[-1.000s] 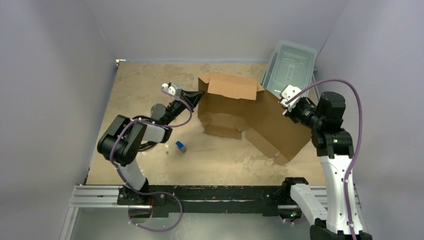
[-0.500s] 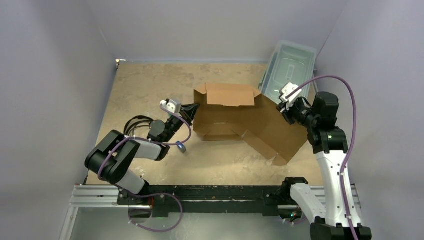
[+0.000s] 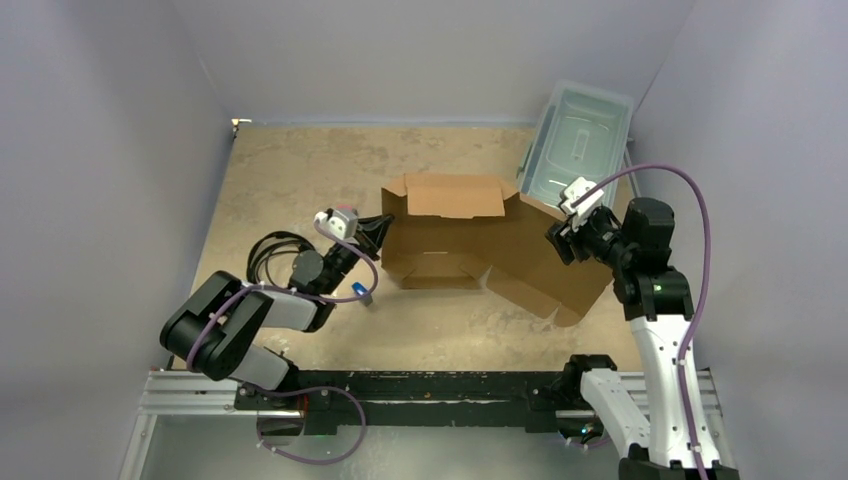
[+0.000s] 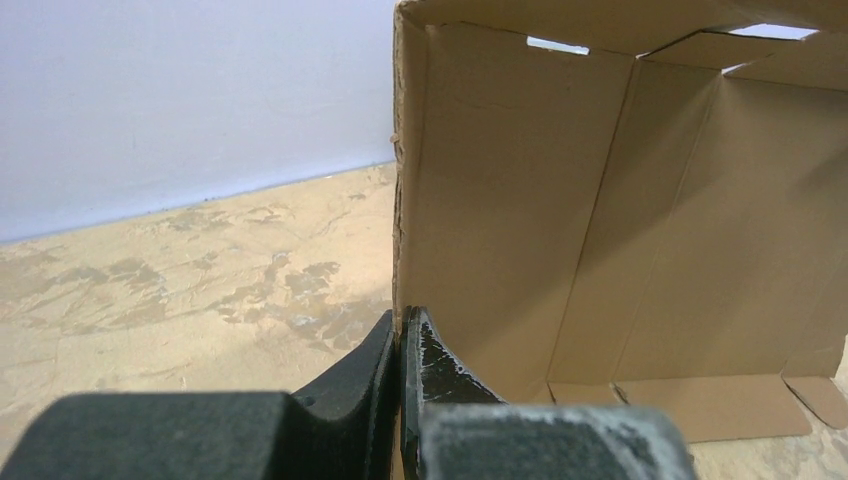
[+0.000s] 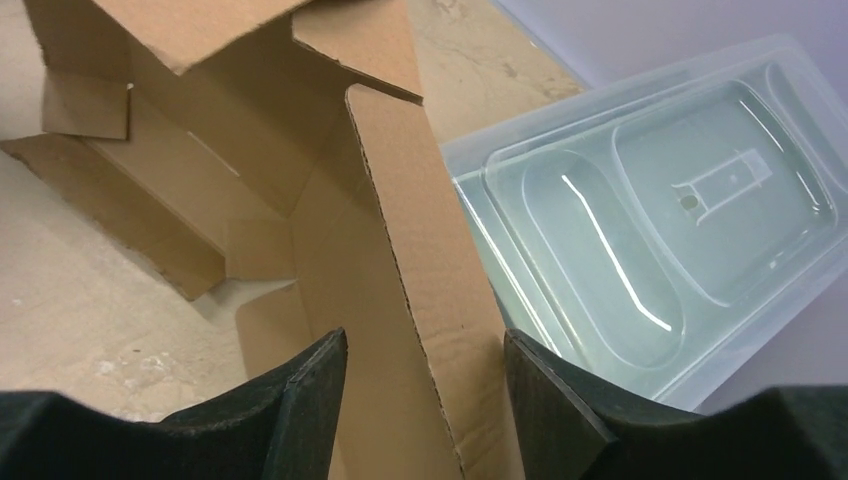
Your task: Fold the paper box
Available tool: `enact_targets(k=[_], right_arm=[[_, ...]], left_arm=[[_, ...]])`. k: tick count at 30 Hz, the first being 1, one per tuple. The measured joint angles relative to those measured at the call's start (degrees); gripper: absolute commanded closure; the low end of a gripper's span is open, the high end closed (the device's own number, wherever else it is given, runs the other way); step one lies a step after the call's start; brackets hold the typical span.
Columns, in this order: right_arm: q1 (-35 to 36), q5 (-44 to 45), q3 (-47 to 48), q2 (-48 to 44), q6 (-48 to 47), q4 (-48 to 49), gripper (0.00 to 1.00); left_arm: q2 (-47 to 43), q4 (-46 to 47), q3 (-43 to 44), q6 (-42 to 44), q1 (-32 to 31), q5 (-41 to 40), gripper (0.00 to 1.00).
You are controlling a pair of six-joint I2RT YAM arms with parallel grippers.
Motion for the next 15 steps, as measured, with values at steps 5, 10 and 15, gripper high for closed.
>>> enact_targets(k=[5, 10, 15], right_arm=[[0.0, 2.4, -1.1, 0.0, -0.3, 0.2, 0.27], [0.0, 3.1, -1.1, 1.0, -1.6, 0.3, 0.23], [0.0, 2.1, -1.1, 1.4, -2.6, 0.1, 0.19]], left_arm=[[-0.9, 0.5, -1.3, 1.7, 0.0, 0.8, 1.00], [-2.3, 0.7, -2.4, 3.2, 0.0, 1.4, 1.00], [-3.2, 0.7, -2.4, 4.1, 0.0, 1.9, 1.00]])
